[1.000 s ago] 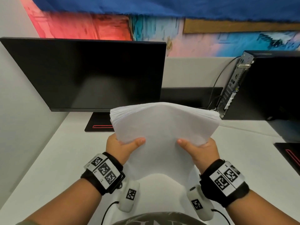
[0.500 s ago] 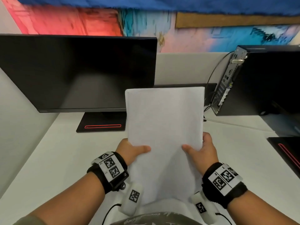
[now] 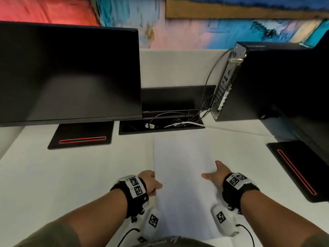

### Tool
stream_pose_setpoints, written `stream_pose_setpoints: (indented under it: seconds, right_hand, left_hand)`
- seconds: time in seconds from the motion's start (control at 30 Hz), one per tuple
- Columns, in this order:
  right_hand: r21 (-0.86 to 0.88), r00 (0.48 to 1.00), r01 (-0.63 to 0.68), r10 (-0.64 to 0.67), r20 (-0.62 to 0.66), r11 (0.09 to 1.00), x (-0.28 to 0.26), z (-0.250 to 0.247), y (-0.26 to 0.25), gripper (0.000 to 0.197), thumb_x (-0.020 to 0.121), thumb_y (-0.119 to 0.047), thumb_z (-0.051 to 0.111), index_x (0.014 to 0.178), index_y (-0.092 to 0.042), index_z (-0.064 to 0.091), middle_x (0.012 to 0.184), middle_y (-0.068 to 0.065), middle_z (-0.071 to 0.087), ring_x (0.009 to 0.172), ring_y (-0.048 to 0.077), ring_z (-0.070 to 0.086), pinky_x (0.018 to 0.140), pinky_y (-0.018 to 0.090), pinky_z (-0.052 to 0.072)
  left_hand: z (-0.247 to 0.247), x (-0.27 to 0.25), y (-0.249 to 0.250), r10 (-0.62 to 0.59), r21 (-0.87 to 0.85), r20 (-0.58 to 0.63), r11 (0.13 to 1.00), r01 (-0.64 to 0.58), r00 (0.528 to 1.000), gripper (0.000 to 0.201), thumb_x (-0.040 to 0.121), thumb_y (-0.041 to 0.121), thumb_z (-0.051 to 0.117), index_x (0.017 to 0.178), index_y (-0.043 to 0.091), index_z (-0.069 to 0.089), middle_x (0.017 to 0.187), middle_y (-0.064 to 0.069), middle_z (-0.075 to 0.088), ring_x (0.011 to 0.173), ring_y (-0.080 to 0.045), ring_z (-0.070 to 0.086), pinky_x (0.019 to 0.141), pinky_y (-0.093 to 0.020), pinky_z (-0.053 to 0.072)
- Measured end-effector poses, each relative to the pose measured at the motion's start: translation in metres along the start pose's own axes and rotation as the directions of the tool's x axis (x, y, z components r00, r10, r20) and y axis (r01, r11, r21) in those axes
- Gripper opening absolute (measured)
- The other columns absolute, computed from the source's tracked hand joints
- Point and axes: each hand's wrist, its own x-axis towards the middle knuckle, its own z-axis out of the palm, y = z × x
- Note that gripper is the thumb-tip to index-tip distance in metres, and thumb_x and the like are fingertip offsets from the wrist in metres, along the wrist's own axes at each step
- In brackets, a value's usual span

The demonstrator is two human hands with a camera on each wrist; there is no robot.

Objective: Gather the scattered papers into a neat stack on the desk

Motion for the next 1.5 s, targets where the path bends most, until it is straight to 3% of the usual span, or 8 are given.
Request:
stream_pose_setpoints:
  seconds: [0.1,0.3,0.57,0.77,1.03,1.23,1.43,1.5]
  right_hand:
    - [-0.026,0.999,-0.037,0.036,-0.034,0.999,0.019,-0.018,0.006,0.049,0.072,-0.014,0.077,0.114,-0.006,0.053,0.108,0.012,0.063,0.091,0.024,0.057,0.080,0.028,0.042]
    - [-0.136,0.993,-0.101,0.092,-0.072,0.986,0.058,-0.047,0.004,0.066,0.069,-0.021,0.079,0.125,-0.002,0.048,0.127,0.017,0.058,0.115,0.033,0.054,0.097,0.036,0.041]
    - [-0.319,0.998,-0.062,0.067,0.004,0.946,0.101,-0.056,0.004,0.087,0.053,-0.045,0.079,0.126,-0.009,0.051,0.127,0.010,0.059,0.116,0.030,0.054,0.101,0.039,0.040]
    - [-0.386,0.993,-0.119,0.112,-0.042,0.915,0.084,-0.053,-0.011,0.077,0.068,-0.033,0.079,0.130,-0.004,0.044,0.132,0.014,0.054,0.120,0.033,0.050,0.102,0.038,0.038]
    - [-0.435,0.982,-0.163,0.105,-0.155,0.886,0.072,-0.047,-0.010,0.087,0.069,-0.056,0.068,0.132,-0.004,0.041,0.136,0.016,0.050,0.122,0.034,0.050,0.102,0.039,0.040]
    - [-0.425,0.985,-0.165,0.127,-0.118,0.890,0.065,-0.053,-0.003,0.062,0.094,-0.047,0.036,0.130,0.002,0.046,0.138,0.022,0.048,0.126,0.034,0.046,0.102,0.036,0.034]
    - [-0.385,0.986,-0.162,0.132,-0.105,0.909,0.056,-0.058,0.001,0.059,0.096,-0.043,0.034,0.130,0.004,0.046,0.138,0.022,0.047,0.125,0.035,0.046,0.102,0.036,0.035]
    - [-0.396,0.987,-0.140,0.095,-0.131,0.908,0.056,-0.064,0.006,0.058,0.095,-0.044,0.035,0.128,0.001,0.048,0.138,0.021,0.048,0.124,0.034,0.047,0.101,0.036,0.035]
  left_hand:
    - [0.013,0.008,0.010,0.001,0.028,-0.048,1.000,0.001,0.999,0.023,0.076,-0.007,0.065,0.086,0.013,0.057,0.078,-0.007,0.063,0.060,-0.016,0.057,0.045,-0.021,0.051]
    - [0.025,0.021,0.025,0.037,0.051,-0.052,0.998,-0.034,0.998,0.054,0.068,-0.001,0.071,0.117,0.008,0.051,0.099,-0.015,0.068,0.089,-0.028,0.064,0.085,-0.038,0.055]
    - [0.030,0.025,0.033,0.076,0.166,-0.077,0.984,-0.063,0.994,0.040,0.074,0.007,0.069,0.113,0.007,0.061,0.101,-0.020,0.070,0.076,-0.024,0.061,0.080,-0.033,0.054]
    - [0.031,0.029,0.033,0.080,0.246,-0.076,0.967,-0.059,0.994,0.041,0.075,0.006,0.068,0.116,0.003,0.061,0.104,-0.018,0.070,0.082,-0.022,0.062,0.085,-0.032,0.055]
    - [0.035,0.024,0.037,0.106,0.415,-0.044,0.906,-0.079,0.993,0.015,0.086,0.007,0.053,0.081,0.018,0.062,0.083,-0.001,0.063,0.074,-0.012,0.058,0.071,-0.024,0.055]
    - [0.042,0.016,0.037,0.140,0.597,-0.008,0.795,-0.108,0.990,0.033,0.087,0.010,0.049,0.117,0.000,0.059,0.116,-0.013,0.066,0.062,-0.004,0.054,0.051,-0.010,0.046]
    - [0.041,0.015,0.036,0.129,0.824,0.056,0.554,-0.119,0.990,0.035,0.097,0.019,0.036,0.123,0.001,0.053,0.131,-0.013,0.055,0.120,-0.029,0.052,0.096,-0.032,0.040]
    - [0.030,0.008,0.039,0.166,0.736,0.031,0.663,-0.135,0.986,0.035,0.096,0.017,0.039,0.124,0.002,0.054,0.130,-0.012,0.056,0.120,-0.029,0.052,0.098,-0.033,0.041]
